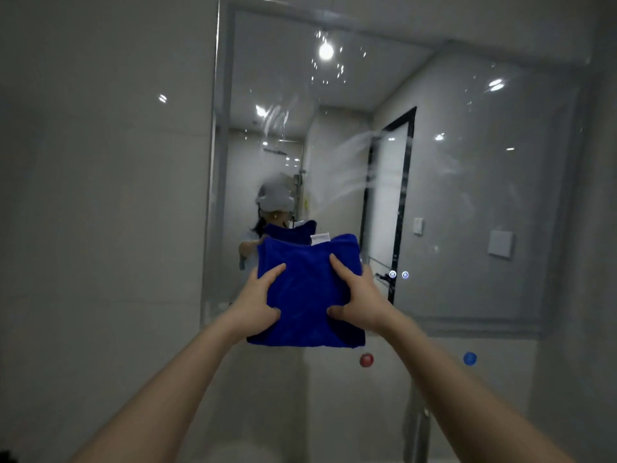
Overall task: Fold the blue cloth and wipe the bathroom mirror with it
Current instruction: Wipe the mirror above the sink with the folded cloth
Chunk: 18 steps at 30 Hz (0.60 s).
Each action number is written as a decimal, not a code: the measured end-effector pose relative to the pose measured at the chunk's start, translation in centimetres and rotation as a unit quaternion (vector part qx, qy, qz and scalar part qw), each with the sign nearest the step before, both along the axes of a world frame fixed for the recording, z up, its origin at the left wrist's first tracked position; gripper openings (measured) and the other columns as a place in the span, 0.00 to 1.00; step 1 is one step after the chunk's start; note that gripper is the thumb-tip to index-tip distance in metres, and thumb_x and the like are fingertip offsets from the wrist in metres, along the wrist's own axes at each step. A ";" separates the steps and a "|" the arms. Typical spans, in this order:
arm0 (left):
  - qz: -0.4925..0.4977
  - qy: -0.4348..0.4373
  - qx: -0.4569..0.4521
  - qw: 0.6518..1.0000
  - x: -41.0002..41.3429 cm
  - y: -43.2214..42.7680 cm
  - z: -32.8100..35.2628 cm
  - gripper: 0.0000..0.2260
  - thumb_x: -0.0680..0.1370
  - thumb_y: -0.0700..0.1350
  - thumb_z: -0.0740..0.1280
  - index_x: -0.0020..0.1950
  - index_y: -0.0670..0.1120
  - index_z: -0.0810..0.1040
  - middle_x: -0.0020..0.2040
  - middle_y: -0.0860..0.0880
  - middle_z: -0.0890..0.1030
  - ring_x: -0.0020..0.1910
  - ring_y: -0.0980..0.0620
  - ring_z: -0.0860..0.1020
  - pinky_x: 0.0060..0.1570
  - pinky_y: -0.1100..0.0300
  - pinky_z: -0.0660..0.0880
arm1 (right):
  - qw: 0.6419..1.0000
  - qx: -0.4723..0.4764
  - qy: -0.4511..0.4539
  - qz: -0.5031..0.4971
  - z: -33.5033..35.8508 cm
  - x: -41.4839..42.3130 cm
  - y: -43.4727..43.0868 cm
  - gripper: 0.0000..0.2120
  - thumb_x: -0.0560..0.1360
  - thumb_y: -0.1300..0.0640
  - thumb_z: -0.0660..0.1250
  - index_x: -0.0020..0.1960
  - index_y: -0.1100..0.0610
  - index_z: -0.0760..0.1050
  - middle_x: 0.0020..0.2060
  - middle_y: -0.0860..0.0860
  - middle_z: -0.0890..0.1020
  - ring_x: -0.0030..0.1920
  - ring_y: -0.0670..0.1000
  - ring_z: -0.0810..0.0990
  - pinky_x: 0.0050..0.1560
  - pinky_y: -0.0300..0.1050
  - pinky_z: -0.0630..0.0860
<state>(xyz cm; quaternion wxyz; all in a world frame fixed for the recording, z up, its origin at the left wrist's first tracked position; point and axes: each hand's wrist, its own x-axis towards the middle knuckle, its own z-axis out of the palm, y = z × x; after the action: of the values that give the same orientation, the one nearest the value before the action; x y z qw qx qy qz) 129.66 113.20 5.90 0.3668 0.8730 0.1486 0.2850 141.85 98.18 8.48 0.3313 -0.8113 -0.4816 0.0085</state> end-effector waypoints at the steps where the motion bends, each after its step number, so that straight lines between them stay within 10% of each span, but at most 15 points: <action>1: 0.000 -0.010 0.025 1.000 0.3 1.0 1.2 0.34 0.75 0.32 0.62 0.76 0.53 0.53 0.75 0.54 0.46 0.74 0.48 0.54 0.68 0.57 0.62 | 1.000 0.014 -0.012 0.000 1.2 0.3 0.7 0.45 0.72 0.58 0.70 0.76 0.43 0.43 0.71 0.54 0.50 0.71 0.58 0.58 0.70 0.49 0.61; 18: 0.086 -0.107 0.247 0.959 7.2 14.4 16.5 0.38 0.76 0.34 0.64 0.76 0.55 0.45 0.75 0.49 0.43 0.72 0.45 0.52 0.72 0.55 0.54 | 0.970 0.098 -0.218 -0.048 16.4 6.5 13.8 0.45 0.74 0.58 0.68 0.75 0.45 0.38 0.69 0.57 0.51 0.66 0.60 0.66 0.65 0.47 0.67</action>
<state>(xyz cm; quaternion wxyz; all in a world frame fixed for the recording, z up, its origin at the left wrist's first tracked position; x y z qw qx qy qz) 136.88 127.61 22.39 0.1272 0.8850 0.1082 0.4347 148.30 112.00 24.85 0.2962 -0.7791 -0.5016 -0.2316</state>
